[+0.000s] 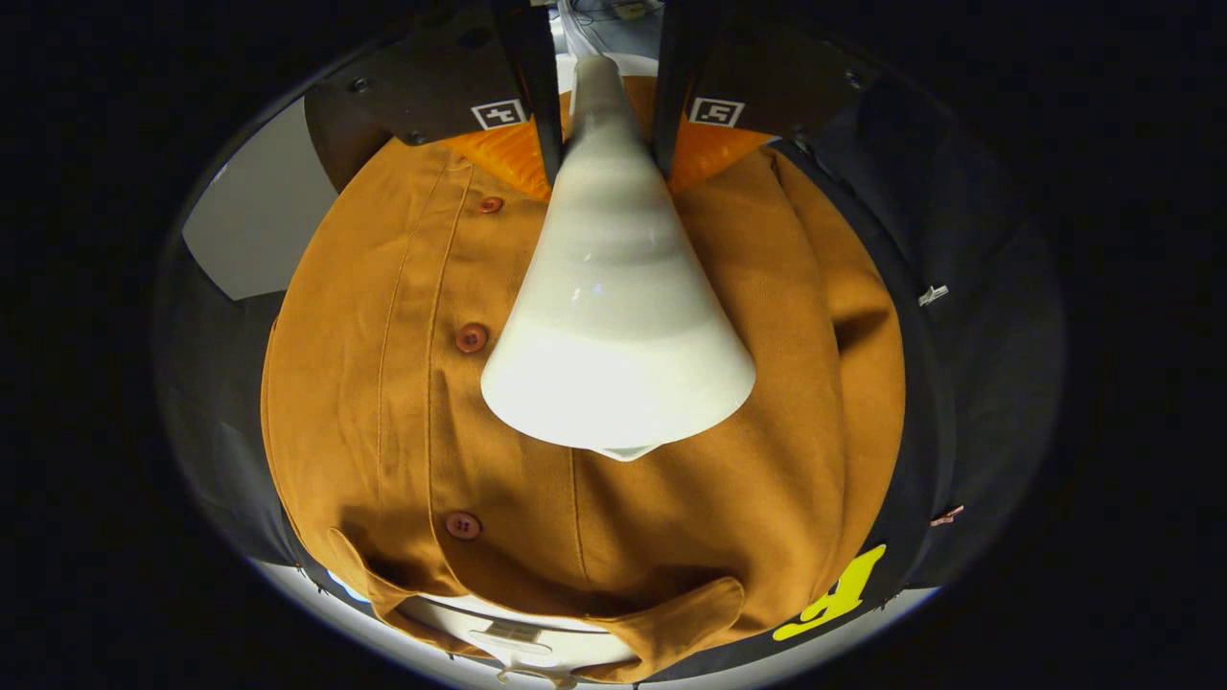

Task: Iron the clothes twice with a garment steamer, once on the left side and once on the right side.

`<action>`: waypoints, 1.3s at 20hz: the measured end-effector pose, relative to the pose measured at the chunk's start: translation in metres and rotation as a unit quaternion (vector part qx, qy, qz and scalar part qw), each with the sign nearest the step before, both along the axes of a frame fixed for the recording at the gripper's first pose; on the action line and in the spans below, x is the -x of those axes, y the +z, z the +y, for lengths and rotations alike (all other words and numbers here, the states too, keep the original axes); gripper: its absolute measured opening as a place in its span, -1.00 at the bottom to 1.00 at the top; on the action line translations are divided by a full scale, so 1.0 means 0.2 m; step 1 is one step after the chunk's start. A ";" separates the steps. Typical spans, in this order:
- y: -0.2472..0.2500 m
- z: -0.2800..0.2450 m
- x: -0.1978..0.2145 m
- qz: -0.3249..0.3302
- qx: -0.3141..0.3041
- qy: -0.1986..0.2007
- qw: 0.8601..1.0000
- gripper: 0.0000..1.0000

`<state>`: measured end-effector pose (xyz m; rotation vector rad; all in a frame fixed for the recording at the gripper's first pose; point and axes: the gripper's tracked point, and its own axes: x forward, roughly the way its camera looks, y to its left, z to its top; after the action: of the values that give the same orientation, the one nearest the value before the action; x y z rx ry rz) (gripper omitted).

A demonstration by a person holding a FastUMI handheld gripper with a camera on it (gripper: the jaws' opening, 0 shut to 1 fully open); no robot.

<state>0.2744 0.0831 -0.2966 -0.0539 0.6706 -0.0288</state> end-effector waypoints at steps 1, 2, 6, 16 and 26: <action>-0.03 0.00 0.01 0.007 -0.001 -0.002 1.000 -0.07; -0.05 -0.01 0.02 0.014 -0.002 -0.003 1.000 -0.07; -0.15 -0.01 0.06 0.037 -0.005 -0.008 0.999 -0.06; -0.42 -0.04 0.17 0.104 -0.016 -0.018 0.994 -0.06; -0.68 -0.05 0.33 0.180 -0.023 -0.030 0.983 -0.06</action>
<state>0.2077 0.0735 -0.4318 0.0071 1.0352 -0.0625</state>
